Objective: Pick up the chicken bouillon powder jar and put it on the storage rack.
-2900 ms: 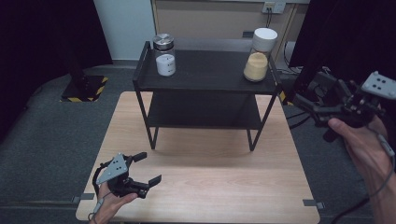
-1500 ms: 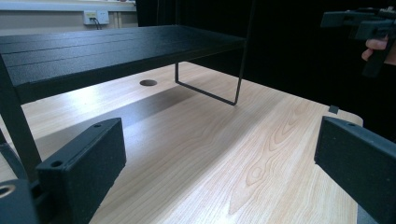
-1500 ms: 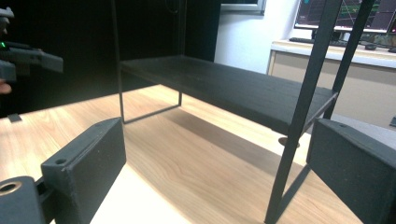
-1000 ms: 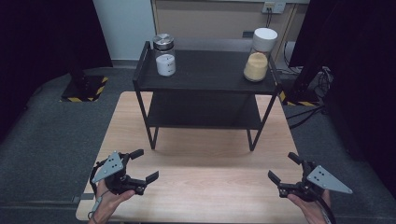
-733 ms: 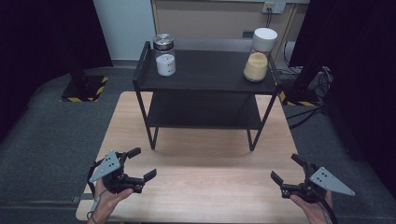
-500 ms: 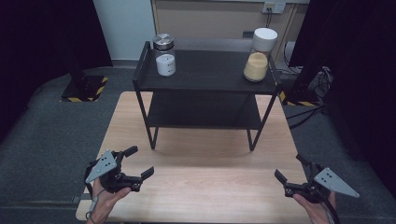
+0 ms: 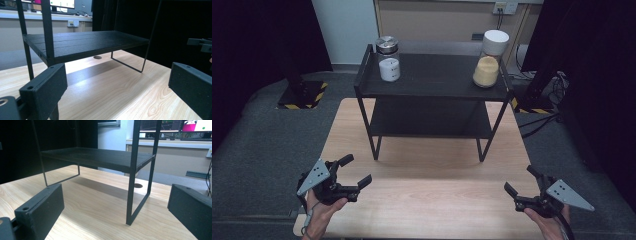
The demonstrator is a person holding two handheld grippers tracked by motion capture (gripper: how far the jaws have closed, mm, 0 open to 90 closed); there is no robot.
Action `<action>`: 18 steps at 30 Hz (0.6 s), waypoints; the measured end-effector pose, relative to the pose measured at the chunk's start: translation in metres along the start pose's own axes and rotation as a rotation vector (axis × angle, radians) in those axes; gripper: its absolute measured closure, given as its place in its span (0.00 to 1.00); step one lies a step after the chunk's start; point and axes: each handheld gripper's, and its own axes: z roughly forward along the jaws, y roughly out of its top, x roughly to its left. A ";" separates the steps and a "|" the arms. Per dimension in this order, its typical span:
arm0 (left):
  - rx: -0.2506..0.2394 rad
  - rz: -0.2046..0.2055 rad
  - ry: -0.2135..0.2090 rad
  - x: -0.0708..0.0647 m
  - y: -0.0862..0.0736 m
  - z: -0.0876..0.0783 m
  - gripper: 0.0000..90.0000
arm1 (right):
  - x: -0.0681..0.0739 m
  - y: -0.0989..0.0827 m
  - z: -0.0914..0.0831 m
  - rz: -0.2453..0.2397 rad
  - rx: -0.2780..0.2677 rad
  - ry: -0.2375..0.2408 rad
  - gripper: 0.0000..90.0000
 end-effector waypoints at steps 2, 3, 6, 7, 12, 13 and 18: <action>0.005 0.007 -0.006 0.000 0.001 0.001 0.01 | 0.000 0.000 0.001 0.001 0.004 0.007 0.01; 0.008 0.009 -0.011 0.000 0.001 0.001 0.01 | 0.000 0.000 0.001 -0.002 0.005 0.009 0.01; 0.015 0.014 -0.016 0.000 0.002 0.002 0.01 | 0.000 0.001 0.002 -0.007 0.012 0.014 0.01; 0.019 0.018 -0.017 0.000 0.002 0.003 0.01 | 0.000 0.001 0.002 -0.006 0.012 0.015 0.01; 0.022 0.021 -0.025 0.000 0.002 0.003 0.01 | 0.000 0.000 0.002 -0.004 0.013 0.016 0.01; 0.024 0.023 -0.025 0.000 0.003 0.004 0.01 | 0.000 0.000 0.002 -0.003 0.012 0.017 0.01; 0.029 0.028 -0.030 0.000 0.003 0.004 0.01 | 0.000 0.000 0.002 -0.003 0.014 0.019 0.01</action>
